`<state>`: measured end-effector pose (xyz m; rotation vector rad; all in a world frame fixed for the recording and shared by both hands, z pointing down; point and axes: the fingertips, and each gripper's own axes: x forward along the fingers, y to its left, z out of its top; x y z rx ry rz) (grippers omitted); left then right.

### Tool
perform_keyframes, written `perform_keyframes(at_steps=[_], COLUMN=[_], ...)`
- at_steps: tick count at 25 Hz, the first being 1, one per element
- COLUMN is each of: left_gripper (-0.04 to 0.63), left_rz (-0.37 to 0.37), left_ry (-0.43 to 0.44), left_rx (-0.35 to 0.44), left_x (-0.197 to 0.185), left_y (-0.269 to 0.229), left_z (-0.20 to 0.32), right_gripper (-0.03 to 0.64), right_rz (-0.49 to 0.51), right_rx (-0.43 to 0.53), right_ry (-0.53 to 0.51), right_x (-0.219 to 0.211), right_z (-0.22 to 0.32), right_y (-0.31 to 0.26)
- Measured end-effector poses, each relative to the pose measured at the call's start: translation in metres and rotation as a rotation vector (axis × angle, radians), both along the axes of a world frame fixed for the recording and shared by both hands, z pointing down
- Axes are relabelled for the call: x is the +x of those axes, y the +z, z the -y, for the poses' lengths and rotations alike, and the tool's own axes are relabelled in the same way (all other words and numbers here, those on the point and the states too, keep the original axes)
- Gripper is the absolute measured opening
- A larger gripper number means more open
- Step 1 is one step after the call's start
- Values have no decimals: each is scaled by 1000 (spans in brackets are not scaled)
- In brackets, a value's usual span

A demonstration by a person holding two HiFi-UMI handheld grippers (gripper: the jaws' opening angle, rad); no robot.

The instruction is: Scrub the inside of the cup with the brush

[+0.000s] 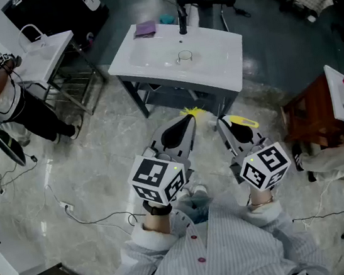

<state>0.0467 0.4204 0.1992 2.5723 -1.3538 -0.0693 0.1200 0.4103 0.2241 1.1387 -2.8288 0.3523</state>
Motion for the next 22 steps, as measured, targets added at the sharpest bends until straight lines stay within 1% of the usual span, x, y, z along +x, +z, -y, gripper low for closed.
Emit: perform_keyframes(at_steps=[13,22], left_gripper=[9,9], left_rz=[11,11], left_ry=[-8,-23], left_rx=[28,27], left_x=[21,27], left_y=[-2,4], left_z=[-1,0], right_gripper=[57,57], right_rz=[12,18], right_rx=[20,12], right_ry=[17,17], right_x=[24,36], right_z=[-3,-6], right_y=[1,8])
